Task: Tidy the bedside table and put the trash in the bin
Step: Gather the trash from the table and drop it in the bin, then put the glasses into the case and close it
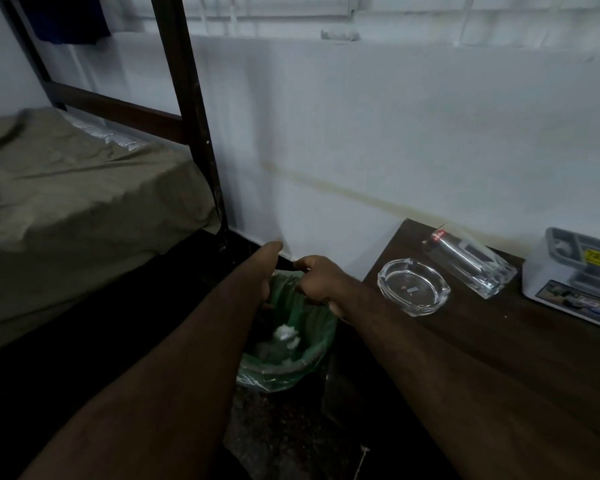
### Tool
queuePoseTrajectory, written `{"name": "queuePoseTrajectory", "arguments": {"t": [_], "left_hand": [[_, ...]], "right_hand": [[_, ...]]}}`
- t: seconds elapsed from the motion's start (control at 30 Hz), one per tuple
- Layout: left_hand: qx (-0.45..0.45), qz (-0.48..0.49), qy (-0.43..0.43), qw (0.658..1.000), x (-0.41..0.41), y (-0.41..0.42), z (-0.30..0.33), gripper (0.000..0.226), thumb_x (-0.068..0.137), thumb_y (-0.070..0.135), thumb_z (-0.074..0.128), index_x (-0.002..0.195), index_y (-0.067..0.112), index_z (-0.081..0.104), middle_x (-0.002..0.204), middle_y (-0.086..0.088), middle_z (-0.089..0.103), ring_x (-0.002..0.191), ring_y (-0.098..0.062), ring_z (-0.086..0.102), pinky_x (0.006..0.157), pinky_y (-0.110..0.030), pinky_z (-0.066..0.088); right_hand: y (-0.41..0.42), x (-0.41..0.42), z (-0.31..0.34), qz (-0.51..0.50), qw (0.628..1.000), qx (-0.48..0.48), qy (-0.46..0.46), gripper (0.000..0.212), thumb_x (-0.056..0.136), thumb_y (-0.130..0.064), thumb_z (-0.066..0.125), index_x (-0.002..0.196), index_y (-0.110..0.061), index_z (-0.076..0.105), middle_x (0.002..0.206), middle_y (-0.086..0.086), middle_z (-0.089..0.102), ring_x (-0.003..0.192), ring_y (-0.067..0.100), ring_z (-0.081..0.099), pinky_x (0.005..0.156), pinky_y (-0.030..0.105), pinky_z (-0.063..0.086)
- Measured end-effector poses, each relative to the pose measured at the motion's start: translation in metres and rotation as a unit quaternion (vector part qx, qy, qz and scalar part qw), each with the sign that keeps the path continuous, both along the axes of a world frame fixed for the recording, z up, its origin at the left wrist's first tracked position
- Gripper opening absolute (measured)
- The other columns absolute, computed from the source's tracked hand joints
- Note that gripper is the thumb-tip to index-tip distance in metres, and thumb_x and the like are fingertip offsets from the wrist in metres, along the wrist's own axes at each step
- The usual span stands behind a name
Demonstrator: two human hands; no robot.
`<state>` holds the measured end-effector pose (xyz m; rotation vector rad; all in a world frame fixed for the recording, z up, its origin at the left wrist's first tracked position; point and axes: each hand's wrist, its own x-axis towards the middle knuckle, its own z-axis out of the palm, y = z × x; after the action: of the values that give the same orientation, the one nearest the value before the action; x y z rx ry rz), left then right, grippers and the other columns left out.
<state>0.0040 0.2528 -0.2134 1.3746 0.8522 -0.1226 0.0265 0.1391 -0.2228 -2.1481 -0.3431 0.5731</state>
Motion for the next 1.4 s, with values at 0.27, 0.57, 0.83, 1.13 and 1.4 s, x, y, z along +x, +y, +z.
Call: {"name": "queuePoseTrajectory", "arguments": {"t": [0.27, 0.57, 0.83, 1.13, 1.4], "left_hand": [[-0.001, -0.03, -0.024, 0.999, -0.001, -0.012, 0.002, 0.08, 0.091, 0.062, 0.049, 0.151, 0.014, 0.027, 0.152, -0.014, 0.035, 0.133, -0.039, 0.039, 0.091, -0.05, 0.042], [-0.043, -0.153, -0.268, 0.95, -0.012, -0.121, 0.052, 0.03, 0.096, 0.039, 0.056, 0.105, 0.011, 0.063, 0.109, -0.009, 0.07, 0.09, -0.026, 0.07, 0.083, -0.04, 0.055], [-0.049, -0.287, -0.283, 0.914, -0.061, -0.223, 0.049, 0.021, 0.094, 0.028, 0.061, 0.105, 0.011, 0.067, 0.105, -0.003, 0.075, 0.097, -0.023, 0.073, 0.078, -0.034, 0.056], [-0.086, -0.308, -0.261, 0.911, -0.085, -0.257, 0.042, 0.029, 0.092, 0.026, 0.058, 0.114, 0.008, 0.063, 0.113, -0.008, 0.073, 0.099, -0.026, 0.073, 0.084, -0.04, 0.055], [-0.111, -0.329, -0.237, 0.907, -0.088, -0.296, 0.037, 0.027, 0.093, 0.026, 0.058, 0.113, 0.008, 0.064, 0.108, -0.007, 0.076, 0.097, -0.028, 0.073, 0.081, -0.038, 0.057]], "right_hand": [[-0.032, -0.019, 0.028, -0.013, 0.997, 0.058, -0.056, 0.034, 0.083, 0.001, 0.059, 0.114, -0.01, 0.068, 0.11, 0.017, 0.069, 0.098, 0.033, 0.067, 0.085, 0.048, 0.056], [-0.164, -0.056, 0.092, -0.058, 0.979, 0.124, -0.153, 0.028, 0.084, 0.004, 0.061, 0.111, -0.003, 0.066, 0.111, 0.016, 0.07, 0.105, 0.028, 0.066, 0.092, 0.039, 0.052], [-0.342, -0.092, 0.104, -0.196, 0.962, 0.099, -0.164, 0.03, 0.086, 0.0, 0.064, 0.116, -0.005, 0.064, 0.11, 0.01, 0.069, 0.096, 0.015, 0.065, 0.086, 0.03, 0.054], [-0.463, -0.087, 0.084, -0.253, 0.88, -0.337, -0.217, 0.034, 0.087, -0.028, 0.063, 0.117, -0.013, 0.065, 0.123, 0.006, 0.065, 0.113, 0.023, 0.059, 0.088, 0.026, 0.042], [-0.481, -0.094, 0.058, -0.189, 0.896, -0.383, -0.123, 0.026, 0.091, -0.013, 0.052, 0.112, -0.003, 0.064, 0.098, 0.007, 0.065, 0.095, 0.023, 0.061, 0.079, 0.029, 0.047]]}}
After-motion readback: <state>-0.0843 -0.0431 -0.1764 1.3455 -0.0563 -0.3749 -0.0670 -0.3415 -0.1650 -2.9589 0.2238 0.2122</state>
